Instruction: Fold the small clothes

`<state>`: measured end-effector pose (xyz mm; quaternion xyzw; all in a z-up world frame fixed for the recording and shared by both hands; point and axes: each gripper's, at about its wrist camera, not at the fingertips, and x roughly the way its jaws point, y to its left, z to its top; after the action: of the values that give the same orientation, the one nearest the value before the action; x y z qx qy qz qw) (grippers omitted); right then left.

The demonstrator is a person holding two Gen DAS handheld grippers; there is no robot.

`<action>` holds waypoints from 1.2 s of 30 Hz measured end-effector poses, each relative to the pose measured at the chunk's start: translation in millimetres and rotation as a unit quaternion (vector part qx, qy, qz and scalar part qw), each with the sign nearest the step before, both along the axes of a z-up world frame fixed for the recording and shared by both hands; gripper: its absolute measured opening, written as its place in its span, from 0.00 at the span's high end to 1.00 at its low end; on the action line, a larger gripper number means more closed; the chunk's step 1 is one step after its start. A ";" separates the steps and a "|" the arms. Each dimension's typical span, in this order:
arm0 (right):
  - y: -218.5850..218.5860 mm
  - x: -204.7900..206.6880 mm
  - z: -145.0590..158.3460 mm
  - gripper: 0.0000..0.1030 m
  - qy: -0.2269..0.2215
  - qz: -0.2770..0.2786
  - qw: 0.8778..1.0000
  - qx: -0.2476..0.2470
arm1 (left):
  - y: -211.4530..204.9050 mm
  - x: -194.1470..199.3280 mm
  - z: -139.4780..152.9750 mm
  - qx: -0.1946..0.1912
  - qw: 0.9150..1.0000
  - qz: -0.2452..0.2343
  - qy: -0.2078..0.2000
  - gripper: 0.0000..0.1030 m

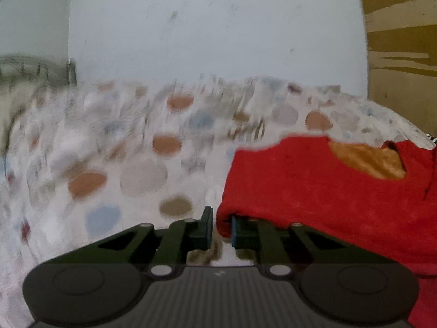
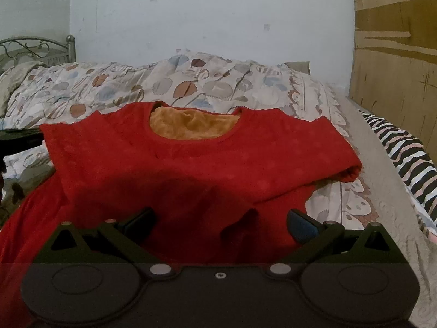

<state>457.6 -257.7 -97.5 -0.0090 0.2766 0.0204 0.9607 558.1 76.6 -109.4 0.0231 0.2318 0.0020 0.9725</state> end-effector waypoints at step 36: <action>-68.7 -203.3 -0.1 0.00 0.003 -0.095 0.986 -0.139 | 25.8 -218.0 2.6 -0.020 0.993 -0.024 0.114 0.03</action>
<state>254.3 -326.4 -97.6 -0.1156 0.2791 -0.1099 0.9469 340.1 102.4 -106.8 0.0089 0.3403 -0.0289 0.9398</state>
